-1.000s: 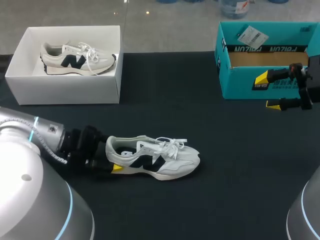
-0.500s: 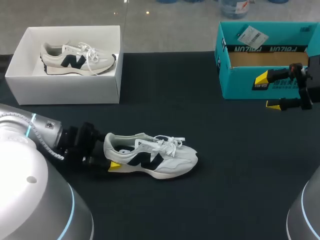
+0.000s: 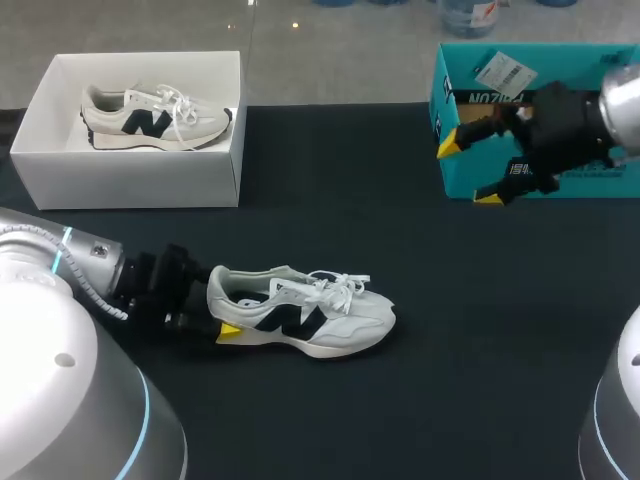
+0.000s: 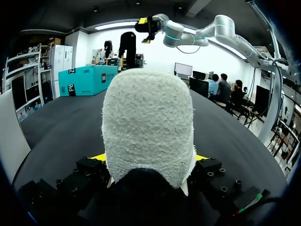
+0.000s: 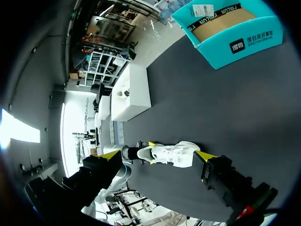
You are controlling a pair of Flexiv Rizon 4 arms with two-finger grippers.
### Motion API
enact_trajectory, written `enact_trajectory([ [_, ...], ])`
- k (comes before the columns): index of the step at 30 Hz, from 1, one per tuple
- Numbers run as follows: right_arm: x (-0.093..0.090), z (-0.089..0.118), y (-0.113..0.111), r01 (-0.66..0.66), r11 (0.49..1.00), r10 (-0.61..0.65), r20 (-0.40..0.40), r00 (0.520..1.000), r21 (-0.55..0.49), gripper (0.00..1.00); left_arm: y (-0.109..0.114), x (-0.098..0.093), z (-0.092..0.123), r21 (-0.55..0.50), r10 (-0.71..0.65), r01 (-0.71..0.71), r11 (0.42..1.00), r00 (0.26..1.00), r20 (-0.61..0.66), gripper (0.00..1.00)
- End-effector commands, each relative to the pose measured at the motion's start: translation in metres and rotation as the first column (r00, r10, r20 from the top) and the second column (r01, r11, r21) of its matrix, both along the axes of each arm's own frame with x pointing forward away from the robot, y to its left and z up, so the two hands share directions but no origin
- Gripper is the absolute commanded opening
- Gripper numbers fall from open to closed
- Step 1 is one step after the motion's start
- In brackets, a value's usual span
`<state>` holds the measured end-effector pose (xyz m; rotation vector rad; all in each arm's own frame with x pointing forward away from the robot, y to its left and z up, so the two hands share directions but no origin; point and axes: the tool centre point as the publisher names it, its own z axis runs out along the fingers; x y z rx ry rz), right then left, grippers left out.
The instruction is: Take the shoe out of the shoebox, open the shoe tongue, remove and reinsert the insole, then place the shoe into the shoebox
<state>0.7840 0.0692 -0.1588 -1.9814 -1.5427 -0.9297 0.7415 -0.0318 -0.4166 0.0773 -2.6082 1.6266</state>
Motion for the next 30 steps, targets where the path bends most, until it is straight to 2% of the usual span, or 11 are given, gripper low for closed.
enact_trajectory([
  [1, 0.019, -0.019, 0.065, -0.002, 0.990, -0.002, -0.028, 1.000, -0.141, 1.00, 0.000, -0.001, 0.001, 0.001, 0.002, -0.002, 1.000, 1.000, 0.002, 0.00],
  [6, 0.009, -0.036, 0.096, -0.058, 0.960, 0.042, -0.066, 0.997, -0.275, 1.00, 0.000, -0.001, 0.001, 0.001, 0.002, -0.002, 1.000, 1.000, 0.002, 0.00],
  [7, 0.007, -0.040, 0.103, -0.064, 0.948, 0.036, -0.095, 0.995, -0.312, 1.00, 0.000, -0.001, 0.001, 0.001, 0.002, -0.002, 1.000, 1.000, 0.002, 0.00],
  [12, -0.010, -0.056, 0.132, -0.089, 0.934, 0.048, -0.124, 0.991, -0.346, 1.00, 0.000, -0.001, 0.001, 0.001, 0.002, -0.002, 1.000, 1.000, 0.002, 0.00],
  [14, -0.016, -0.059, 0.140, -0.056, 0.922, 0.006, -0.130, 0.991, -0.384, 1.00, 0.000, -0.001, 0.001, 0.001, 0.002, -0.002, 1.000, 1.000, 0.002, 0.00],
  [30, -0.018, -0.061, 0.141, -0.035, 0.922, -0.016, -0.130, 0.991, -0.386, 1.00, 0.000, -0.001, 0.001, 0.001, 0.002, -0.002, 1.000, 1.000, 0.002, 0.00],
])
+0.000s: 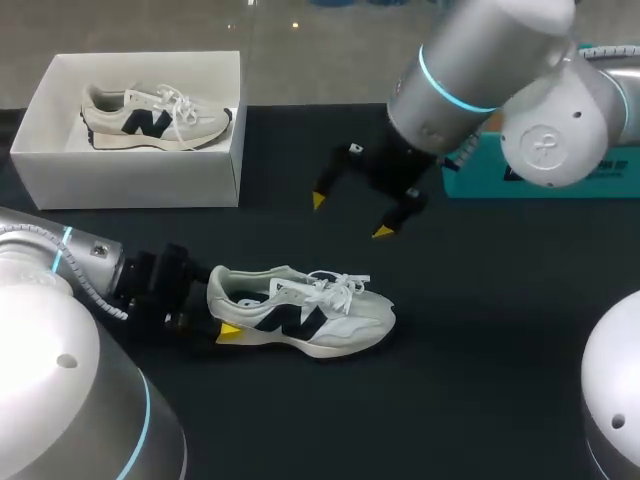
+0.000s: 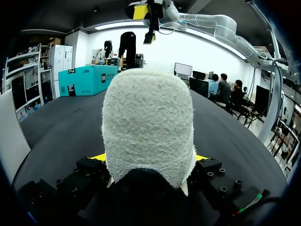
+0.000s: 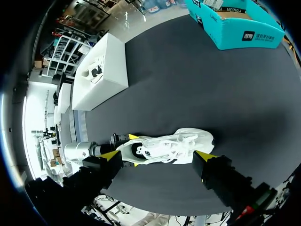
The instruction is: Take the shoe out of the shoebox, open the shoe tongue, remove and reinsert the insole, then place the shoe into the shoebox
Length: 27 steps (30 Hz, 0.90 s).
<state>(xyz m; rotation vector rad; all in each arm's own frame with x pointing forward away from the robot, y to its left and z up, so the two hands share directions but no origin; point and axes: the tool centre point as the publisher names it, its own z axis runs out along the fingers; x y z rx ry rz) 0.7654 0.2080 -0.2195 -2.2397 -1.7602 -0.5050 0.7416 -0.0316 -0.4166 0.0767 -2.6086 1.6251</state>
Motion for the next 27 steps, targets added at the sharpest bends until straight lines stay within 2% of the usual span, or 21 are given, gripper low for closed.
enact_trajectory([
  [1, 0.007, -0.005, 0.010, -0.025, 0.997, 0.021, -0.052, 0.998, -0.077, 1.00, 0.000, -0.001, 0.001, 0.000, 0.003, -0.003, 1.000, 1.000, 0.002, 0.00],
  [3, 0.015, -0.015, 0.021, -0.020, 0.973, -0.005, -0.110, 0.994, -0.229, 1.00, 0.000, -0.001, 0.001, 0.000, 0.003, -0.003, 1.000, 1.000, 0.002, 0.00],
  [4, 0.017, -0.020, 0.029, -0.040, 0.964, 0.008, -0.122, 0.992, -0.264, 1.00, 0.000, -0.001, 0.001, 0.000, 0.003, -0.003, 1.000, 1.000, 0.002, 0.00],
  [13, 0.015, -0.047, 0.063, -0.080, 0.870, 0.031, -0.108, 0.994, -0.487, 1.00, 0.000, -0.001, 0.001, 0.000, 0.003, -0.003, 1.000, 1.000, 0.002, 0.00],
  [20, -0.002, -0.058, 0.078, -0.058, 0.858, 0.025, -0.071, 0.997, -0.511, 1.00, 0.000, -0.001, 0.001, 0.000, 0.003, -0.003, 1.000, 1.000, 0.002, 0.00],
  [22, -0.009, -0.063, 0.081, -0.004, 0.853, -0.039, -0.071, 0.997, -0.522, 1.00, 0.000, -0.001, 0.001, 0.000, 0.003, -0.003, 1.000, 1.000, 0.002, 0.00],
  [27, -0.009, -0.063, 0.081, -0.004, 0.853, -0.039, -0.071, 0.997, -0.522, 1.00, 0.000, -0.001, 0.001, 0.000, 0.003, -0.003, 1.000, 1.000, 0.002, 0.00],
])
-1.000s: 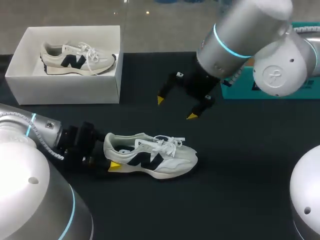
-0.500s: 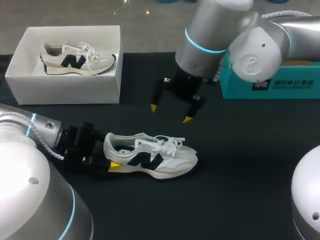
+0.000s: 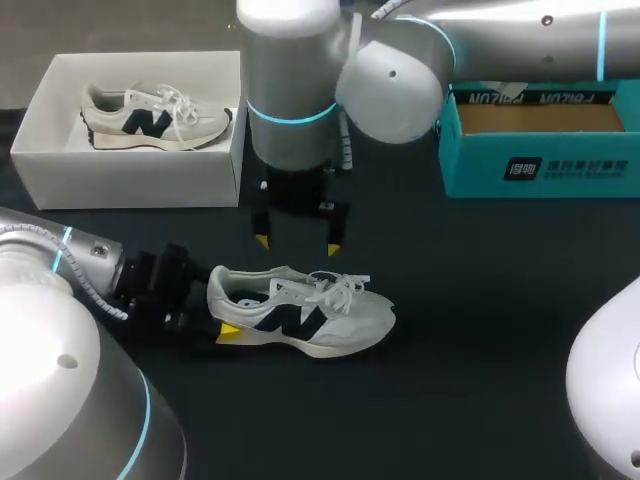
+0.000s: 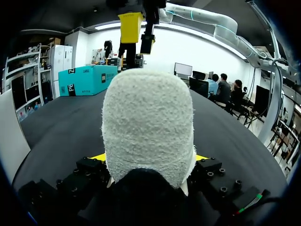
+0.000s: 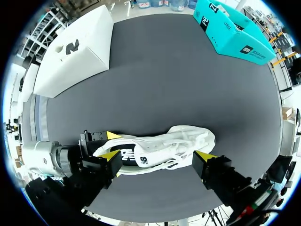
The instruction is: Take the shoe out of the shoebox, open the shoe tongue, remove and reinsert the insole, then place the shoe into the shoebox
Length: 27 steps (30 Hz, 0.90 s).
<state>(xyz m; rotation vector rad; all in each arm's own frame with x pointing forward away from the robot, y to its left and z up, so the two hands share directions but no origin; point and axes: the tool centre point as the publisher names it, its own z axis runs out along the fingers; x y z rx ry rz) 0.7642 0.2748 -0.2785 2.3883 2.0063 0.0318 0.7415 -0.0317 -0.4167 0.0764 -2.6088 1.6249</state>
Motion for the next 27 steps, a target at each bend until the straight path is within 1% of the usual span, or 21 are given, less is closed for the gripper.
enact_trajectory([
  [1, -0.008, -0.004, 0.014, 0.070, 0.989, -0.068, 0.020, 0.998, -0.130, 1.00, 0.000, -0.001, 0.001, -0.001, 0.003, -0.003, 1.000, 1.000, 0.002, 0.00],
  [12, -0.008, -0.004, 0.014, 0.070, 0.989, -0.068, 0.020, 0.998, -0.130, 1.00, 0.000, -0.001, 0.001, -0.001, 0.003, -0.003, 1.000, 1.000, 0.002, 0.00],
  [13, -0.007, -0.010, 0.017, 0.051, 0.991, -0.045, 0.056, 0.997, -0.120, 1.00, 0.000, -0.001, 0.001, -0.001, 0.003, -0.003, 1.000, 1.000, 0.002, 0.00],
  [14, -0.007, -0.016, 0.019, 0.060, 0.991, -0.053, 0.061, 0.997, -0.123, 1.00, 0.000, -0.001, 0.001, -0.001, 0.003, -0.003, 1.000, 1.000, 0.002, 0.00],
  [16, -0.009, -0.019, 0.023, 0.085, 0.986, -0.068, 0.120, 0.991, -0.145, 1.00, 0.000, -0.001, 0.001, -0.001, 0.003, -0.003, 1.000, 1.000, 0.002, 0.00],
  [17, -0.010, -0.021, 0.023, 0.093, 0.982, -0.077, 0.104, 0.992, -0.162, 1.00, 0.000, -0.001, 0.001, -0.001, 0.003, -0.003, 1.000, 1.000, 0.002, 0.00],
  [19, -0.014, -0.022, 0.023, 0.091, 0.982, -0.068, 0.135, 0.988, -0.168, 1.00, 0.000, -0.001, 0.001, -0.001, 0.003, -0.003, 1.000, 1.000, 0.002, 0.00],
  [25, -0.020, -0.033, 0.020, 0.079, 0.974, -0.060, 0.095, 0.994, -0.213, 1.00, 0.000, -0.001, 0.001, -0.001, 0.003, -0.003, 1.000, 1.000, 0.002, 0.00],
  [27, -0.021, -0.037, 0.021, 0.077, 0.966, -0.058, 0.083, 0.995, -0.247, 1.00, 0.000, -0.001, 0.001, -0.001, 0.003, -0.003, 1.000, 1.000, 0.002, 0.00],
])
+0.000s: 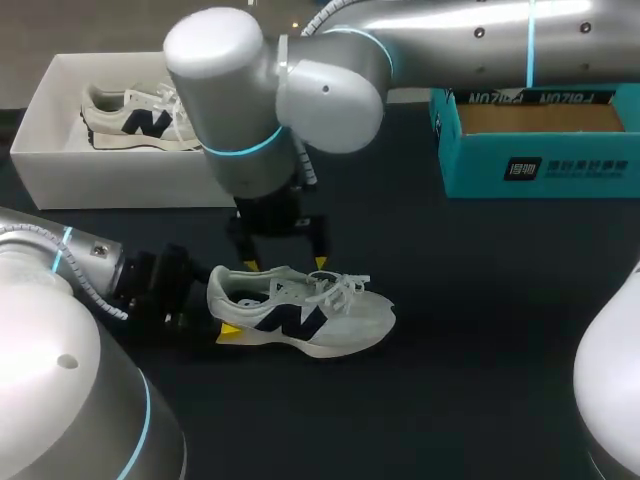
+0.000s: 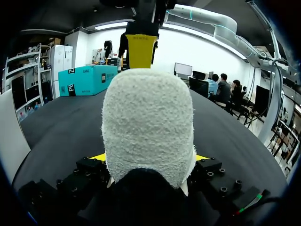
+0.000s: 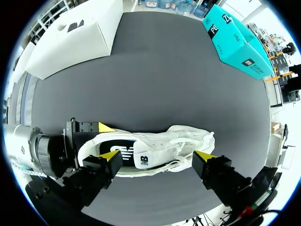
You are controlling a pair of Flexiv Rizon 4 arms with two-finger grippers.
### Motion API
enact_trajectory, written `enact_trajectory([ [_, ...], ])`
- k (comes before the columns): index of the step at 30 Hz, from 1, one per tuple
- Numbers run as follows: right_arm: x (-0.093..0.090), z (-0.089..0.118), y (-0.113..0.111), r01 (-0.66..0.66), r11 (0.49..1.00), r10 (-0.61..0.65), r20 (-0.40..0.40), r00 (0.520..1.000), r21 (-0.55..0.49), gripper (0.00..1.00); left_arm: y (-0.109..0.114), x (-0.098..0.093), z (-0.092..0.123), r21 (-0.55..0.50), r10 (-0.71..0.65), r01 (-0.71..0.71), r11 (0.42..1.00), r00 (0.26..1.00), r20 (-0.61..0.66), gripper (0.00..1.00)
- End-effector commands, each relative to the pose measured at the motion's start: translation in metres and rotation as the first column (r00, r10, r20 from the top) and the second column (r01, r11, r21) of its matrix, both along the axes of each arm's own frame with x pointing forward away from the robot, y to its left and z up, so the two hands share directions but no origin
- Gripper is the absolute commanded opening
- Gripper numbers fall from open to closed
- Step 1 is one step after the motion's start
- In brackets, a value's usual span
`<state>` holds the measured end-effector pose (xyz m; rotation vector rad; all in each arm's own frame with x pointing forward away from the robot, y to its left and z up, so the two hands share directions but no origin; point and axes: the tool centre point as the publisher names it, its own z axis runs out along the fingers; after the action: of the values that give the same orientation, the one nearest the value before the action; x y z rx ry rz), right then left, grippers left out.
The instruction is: Take the shoe out of the shoebox, open the shoe tongue, remove and reinsert the insole, then place the shoe into the shoebox
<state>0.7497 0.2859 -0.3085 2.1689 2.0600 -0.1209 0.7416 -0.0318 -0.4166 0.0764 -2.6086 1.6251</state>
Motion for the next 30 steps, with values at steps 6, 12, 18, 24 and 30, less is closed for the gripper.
enact_trajectory([
  [6, -0.004, -0.029, 0.012, 0.188, 0.972, -0.181, 0.059, 0.982, -0.140, 1.00, 0.000, -0.001, 0.001, 0.000, 0.003, -0.003, 1.000, 1.000, 0.002, 0.00],
  [12, -0.011, -0.038, 0.009, 0.211, 0.961, -0.207, 0.040, 0.977, -0.179, 1.00, 0.000, -0.001, 0.001, 0.000, 0.003, -0.003, 1.000, 1.000, 0.002, 0.00],
  [18, -0.020, -0.045, 0.002, 0.243, 0.950, -0.243, 0.021, 0.970, -0.197, 0.94, 0.000, -0.001, 0.001, 0.000, 0.003, -0.003, 1.000, 1.000, 0.002, 0.00],
  [24, -0.026, -0.040, -0.008, 0.278, 0.937, -0.280, 0.020, 0.960, -0.213, 0.46, 0.000, -0.001, 0.001, 0.000, 0.003, -0.003, 1.000, 1.000, 0.002, 0.00],
  [30, -0.029, -0.032, -0.020, 0.314, 0.925, -0.313, 0.039, 0.949, -0.212, 0.30, 0.000, -0.001, 0.001, 0.000, 0.003, -0.003, 1.000, 1.000, 0.002, 0.00],
])
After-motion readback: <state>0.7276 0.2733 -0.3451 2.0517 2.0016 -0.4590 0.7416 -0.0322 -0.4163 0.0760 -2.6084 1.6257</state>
